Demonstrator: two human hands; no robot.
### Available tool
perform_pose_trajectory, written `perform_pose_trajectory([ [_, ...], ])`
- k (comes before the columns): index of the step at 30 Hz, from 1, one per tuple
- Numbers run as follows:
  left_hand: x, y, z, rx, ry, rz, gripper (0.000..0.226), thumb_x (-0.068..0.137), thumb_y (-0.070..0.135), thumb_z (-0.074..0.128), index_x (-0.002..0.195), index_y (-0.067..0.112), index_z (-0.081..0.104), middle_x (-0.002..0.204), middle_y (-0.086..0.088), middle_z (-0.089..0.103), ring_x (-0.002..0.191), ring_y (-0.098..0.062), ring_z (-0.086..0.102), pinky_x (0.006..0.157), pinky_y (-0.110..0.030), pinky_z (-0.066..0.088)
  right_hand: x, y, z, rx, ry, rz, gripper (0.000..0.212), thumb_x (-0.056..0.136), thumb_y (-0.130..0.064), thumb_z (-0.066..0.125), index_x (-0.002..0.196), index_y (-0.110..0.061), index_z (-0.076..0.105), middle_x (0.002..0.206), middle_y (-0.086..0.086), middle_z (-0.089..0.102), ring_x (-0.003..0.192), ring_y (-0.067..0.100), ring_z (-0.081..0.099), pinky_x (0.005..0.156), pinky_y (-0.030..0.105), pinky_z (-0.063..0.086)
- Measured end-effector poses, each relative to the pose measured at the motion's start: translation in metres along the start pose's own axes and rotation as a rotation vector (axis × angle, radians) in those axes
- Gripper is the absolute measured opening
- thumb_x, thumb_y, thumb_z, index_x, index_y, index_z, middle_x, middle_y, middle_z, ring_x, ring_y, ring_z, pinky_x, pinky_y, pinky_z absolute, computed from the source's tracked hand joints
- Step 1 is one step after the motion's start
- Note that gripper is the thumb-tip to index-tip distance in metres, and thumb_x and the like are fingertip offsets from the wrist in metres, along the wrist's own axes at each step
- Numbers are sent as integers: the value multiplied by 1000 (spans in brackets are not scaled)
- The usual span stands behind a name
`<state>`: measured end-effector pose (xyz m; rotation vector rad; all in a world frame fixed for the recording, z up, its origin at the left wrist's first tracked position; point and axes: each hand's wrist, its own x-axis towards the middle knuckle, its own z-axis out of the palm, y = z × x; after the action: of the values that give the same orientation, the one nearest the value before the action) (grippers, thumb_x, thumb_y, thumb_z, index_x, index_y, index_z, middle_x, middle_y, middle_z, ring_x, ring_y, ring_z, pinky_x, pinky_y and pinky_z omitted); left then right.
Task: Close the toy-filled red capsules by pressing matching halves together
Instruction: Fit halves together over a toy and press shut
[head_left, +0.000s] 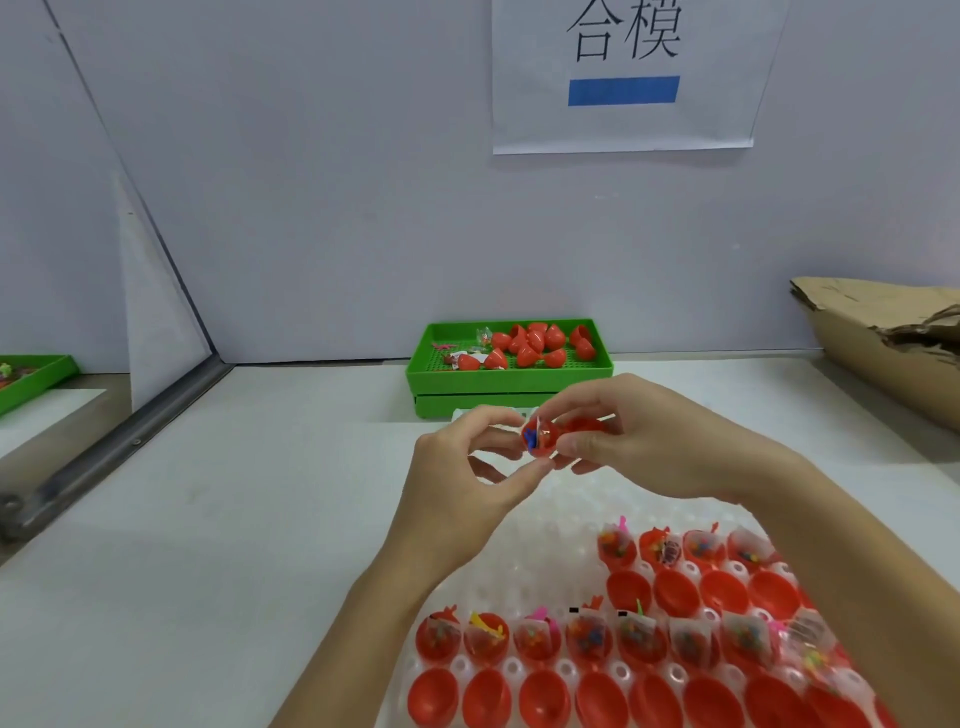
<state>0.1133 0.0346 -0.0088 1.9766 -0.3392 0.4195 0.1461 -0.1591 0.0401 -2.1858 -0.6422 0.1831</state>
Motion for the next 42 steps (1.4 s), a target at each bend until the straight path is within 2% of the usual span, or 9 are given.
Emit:
perform_pose_trajectory([
  [4,0,3,3,-116,-28,-54,25,81,15,81,101,29,74,92,12,76,87,-5,72,78,-24,59,-1,1,-1,-54,-8,-4,18,96,-18,65,111,-29,69,98,-11,73,88,4,70,82,28,60],
  [7,0,4,5,-175,14,-75,20,80,12,81,95,24,76,87,9,77,81,-9,73,75,-21,58,-1,1,0,-156,31,7,30,90,-32,72,118,-34,65,110,-17,68,101,2,65,91,28,54],
  [10,0,4,6,-178,77,-92,15,78,14,83,90,17,75,82,5,76,76,-11,72,72,-23,59,-1,-3,2,-201,141,-59,45,79,-40,80,118,-43,57,115,-23,60,108,-3,58,88,17,50],
  [12,0,4,7,-186,86,-97,16,76,16,85,88,17,74,81,3,76,75,-13,72,73,-28,60,-1,-7,5,-261,205,-155,40,76,-42,82,111,-44,61,114,-26,56,109,-8,53,84,7,43],
  [19,-1,6,9,-176,66,-69,14,80,21,82,90,19,73,81,5,75,75,-11,71,73,-25,59,1,-11,11,-296,266,-240,12,82,-23,80,89,-33,79,101,-20,59,95,-3,55,82,15,42],
  [22,-1,6,10,-183,50,-57,15,80,13,81,91,19,74,80,5,74,74,-12,71,72,-22,58,2,-12,10,-292,321,-264,11,86,-18,77,87,-28,81,92,-20,64,92,-3,57,76,8,42],
  [27,-2,7,11,-166,27,-26,15,79,10,80,91,18,74,80,6,74,74,-12,71,73,-21,57,1,-14,11,-286,344,-255,14,89,-15,73,85,-27,82,80,-25,64,92,-2,58,75,10,46],
  [38,-3,7,13,-225,48,3,18,80,6,80,95,14,73,82,5,74,76,-12,71,73,-20,57,2,-7,8,-188,340,-232,10,87,-19,76,85,-28,81,85,-18,68,87,2,61,75,20,52],
  [42,-4,8,13,-228,44,9,30,82,7,78,107,20,71,83,2,73,81,-15,70,74,-20,57,2,-6,8,-157,345,-206,11,87,-20,76,84,-30,80,83,-19,69,87,0,63,74,21,55],
])
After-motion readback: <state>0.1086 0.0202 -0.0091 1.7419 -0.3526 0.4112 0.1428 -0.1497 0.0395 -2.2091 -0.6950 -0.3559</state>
